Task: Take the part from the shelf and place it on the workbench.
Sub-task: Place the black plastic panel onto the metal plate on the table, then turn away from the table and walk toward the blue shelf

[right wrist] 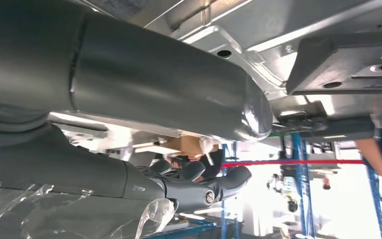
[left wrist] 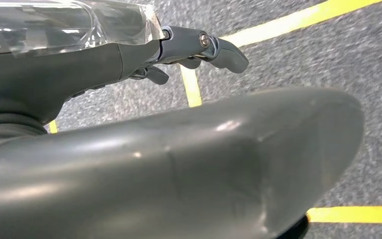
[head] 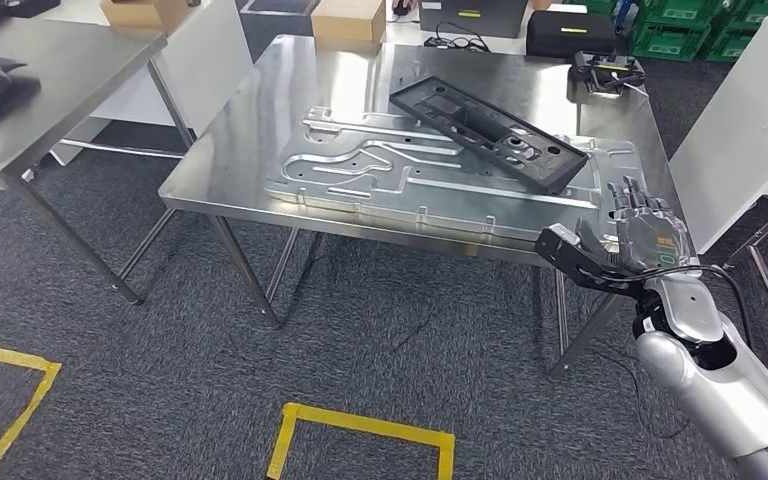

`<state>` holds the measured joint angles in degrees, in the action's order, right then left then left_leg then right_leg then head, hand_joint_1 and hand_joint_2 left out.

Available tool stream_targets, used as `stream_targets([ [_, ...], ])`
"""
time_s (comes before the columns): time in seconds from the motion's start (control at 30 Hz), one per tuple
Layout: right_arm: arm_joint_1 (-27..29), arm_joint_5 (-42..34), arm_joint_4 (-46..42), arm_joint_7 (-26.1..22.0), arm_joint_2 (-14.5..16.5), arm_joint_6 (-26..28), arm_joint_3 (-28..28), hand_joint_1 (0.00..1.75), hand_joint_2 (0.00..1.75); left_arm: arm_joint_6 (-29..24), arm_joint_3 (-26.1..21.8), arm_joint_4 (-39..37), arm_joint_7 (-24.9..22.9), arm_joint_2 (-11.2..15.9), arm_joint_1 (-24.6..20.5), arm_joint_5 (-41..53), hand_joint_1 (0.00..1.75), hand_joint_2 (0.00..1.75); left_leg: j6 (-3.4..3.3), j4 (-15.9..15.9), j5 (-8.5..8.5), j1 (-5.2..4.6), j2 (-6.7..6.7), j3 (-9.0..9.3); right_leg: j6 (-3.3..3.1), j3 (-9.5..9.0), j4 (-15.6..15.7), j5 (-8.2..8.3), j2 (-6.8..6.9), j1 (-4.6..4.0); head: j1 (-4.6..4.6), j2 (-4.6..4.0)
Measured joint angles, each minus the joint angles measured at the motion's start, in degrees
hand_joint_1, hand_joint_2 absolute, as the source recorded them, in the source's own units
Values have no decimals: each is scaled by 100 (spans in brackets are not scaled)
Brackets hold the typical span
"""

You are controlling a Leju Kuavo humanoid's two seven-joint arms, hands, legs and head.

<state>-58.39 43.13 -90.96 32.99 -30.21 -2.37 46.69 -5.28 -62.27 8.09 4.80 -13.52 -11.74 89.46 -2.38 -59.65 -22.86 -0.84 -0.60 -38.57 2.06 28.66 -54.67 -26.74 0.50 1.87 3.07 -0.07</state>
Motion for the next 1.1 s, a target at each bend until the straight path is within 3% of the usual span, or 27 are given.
stream_targets([
  [0.07, -1, 5, -2, -8, 10, -4, 0, 0, 0, 14, -1, 0, -14, -3, -3, -8, 0, 0, 106, -760, -505, 71, 7, -259, -27, 118, -3, 92, 58, 10, 1, 0],
  [0.1, 2, 7, -2, -12, 15, -4, 1, 0, 0, 16, -2, 0, -23, -3, -4, -10, 0, 0, 147, -1086, -616, 107, 9, -344, -21, 178, -6, 134, 92, 17, 1, 0],
  [0.13, 4, 9, -2, -16, 19, -4, 2, 0, 0, 17, -3, 0, -31, -3, -3, -12, 0, 0, 185, -1263, -605, 140, 15, -352, -5, 236, -9, 173, 128, 27, 1, 0],
  [0.17, 7, 9, -1, -17, 20, -4, 3, 0, 0, 17, -3, 0, -37, -3, -4, -12, 0, 0, 214, -1233, -495, 168, 27, -257, 15, 286, -12, 207, 166, 40, 0, 1],
  [0.2, 7, 10, -1, -21, 21, -4, 4, 0, 0, 17, -4, 0, -39, -3, -9, -13, 0, 0, 236, -987, -344, 188, 62, -50, 41, 325, -13, 236, 206, 53, 1, 1],
  [0.27, -2, 13, -2, -34, 22, -2, 1, 0, 0, 17, -5, 0, -41, -3, -38, -13, 0, 0, 235, -172, -164, 183, 246, 515, 100, 369, -18, 278, 289, 65, 1, 1],
  [0.33, -18, 20, -2, -57, 24, 1, -7, 0, 0, 16, -7, 0, -49, -3, -84, -14, 0, 0, 164, 383, -193, 133, 377, 832, 173, 383, -21, 315, 392, 52, -1, 1],
  [0.4, -25, 30, -1, -75, 37, 5, -9, 0, 0, 14, -8, 0, -69, -2, -101, -17, 0, 0, 60, 492, -215, 96, 303, 828, 250, 380, -6, 348, 500, 53, -3, 1],
  [0.47, -24, 42, 4, -86, 52, 11, -8, 0, 0, 11, -13, 0, -88, -2, -92, -19, 0, 0, -44, 527, -157, 99, 193, 802, 303, 426, -119, 241, 389, 82, -3, 0],
  [0.5, -21, 48, 7, -92, 56, 14, -10, 0, 0, 8, -15, 0, -95, -2, -94, -18, 0, 0, -95, 544, -122, 102, 141, 792, 311, 524, -349, 81, 265, 87, -4, 0],
  [0.57, -3, 56, 17, -101, 56, 17, -11, 0, 0, 3, -17, 0, -96, -5, -98, -10, 0, 0, -158, 547, -81, 82, 35, 756, 293, 860, -1127, -332, 39, 58, -4, 1],
  [0.6, 17, 57, 22, -105, 55, 18, -10, 0, 0, 2, -18, 0, -95, -7, -94, -10, 0, 0, -177, 544, -67, 65, -22, 740, 283, 1024, -1505, -476, -8, 40, -4, 1],
  [0.63, 38, 58, 29, -109, 56, 19, -7, 0, 0, 2, -19, 0, -95, -8, -88, -9, 0, 0, -188, 540, -59, 48, -81, 729, 274, 1110, -1710, -511, -28, 27, -4, 1],
  [0.67, 55, 59, 37, -114, 56, 19, -4, 0, 0, 1, -20, 0, -95, -9, -82, -8, 0, 0, -193, 534, -52, 36, -140, 721, 263, 1095, -1699, -442, -38, 22, -4, 1],
  [0.7, 62, 60, 43, -117, 57, 21, -2, 0, 0, 0, -21, 0, -95, -10, -80, -8, 0, 0, -194, 525, -48, 28, -199, 716, 249, 963, -1448, -281, -55, 22, -4, 1],
  [0.73, 61, 61, 49, -121, 57, 22, -1, 0, 0, -2, -22, 0, -95, -11, -81, -8, 0, 0, -189, 511, -49, 24, -258, 712, 233, 764, -1060, -85, -106, 23, -4, 1],
  [0.8, 48, 64, 54, -129, 61, 28, -3, 0, 0, -10, -24, 0, -95, -13, -94, -8, 0, 0, -155, 465, -51, 4, -364, 663, 203, 422, -368, 133, -284, 29, -4, 1],
  [0.87, 48, 68, 58, -141, 67, 33, -3, 0, 0, -20, -24, 0, -96, -14, -97, -9, 0, 0, -98, 437, -29, 4, -456, 584, 180, 347, -155, 129, -351, 22, -4, 1],
  [0.93, 50, 72, 60, -156, 79, 36, -1, 0, 0, -27, -25, 0, -97, -14, -78, -9, 0, 0, -44, 417, -17, 29, -510, 522, 139, 363, -135, 142, -240, 18, -3, 1],
  [1.0, 39, 75, 60, -167, 92, 36, 1, 0, 0, -33, -26, 0, -97, -14, -71, -10, 0, 0, 25, 138, -174, 33, -339, 366, 87, 359, -120, 155, -120, 25, -1, 1],
  [1.07, 35, 78, 60, -170, 97, 36, 1, 0, 0, -36, -26, 0, -96, -14, -81, -11, 0, 0, 103, -575, -494, 54, -107, 18, 53, 354, -117, 151, -7, 21, -1, 1],
  [1.1, 39, 78, 60, -172, 97, 36, 3, 0, 0, -36, -26, 0, -96, -14, -84, -11, 0, 0, 130, -965, -624, 72, -63, -178, 41, 353, -117, 146, 50, 17, -2, 1],
])
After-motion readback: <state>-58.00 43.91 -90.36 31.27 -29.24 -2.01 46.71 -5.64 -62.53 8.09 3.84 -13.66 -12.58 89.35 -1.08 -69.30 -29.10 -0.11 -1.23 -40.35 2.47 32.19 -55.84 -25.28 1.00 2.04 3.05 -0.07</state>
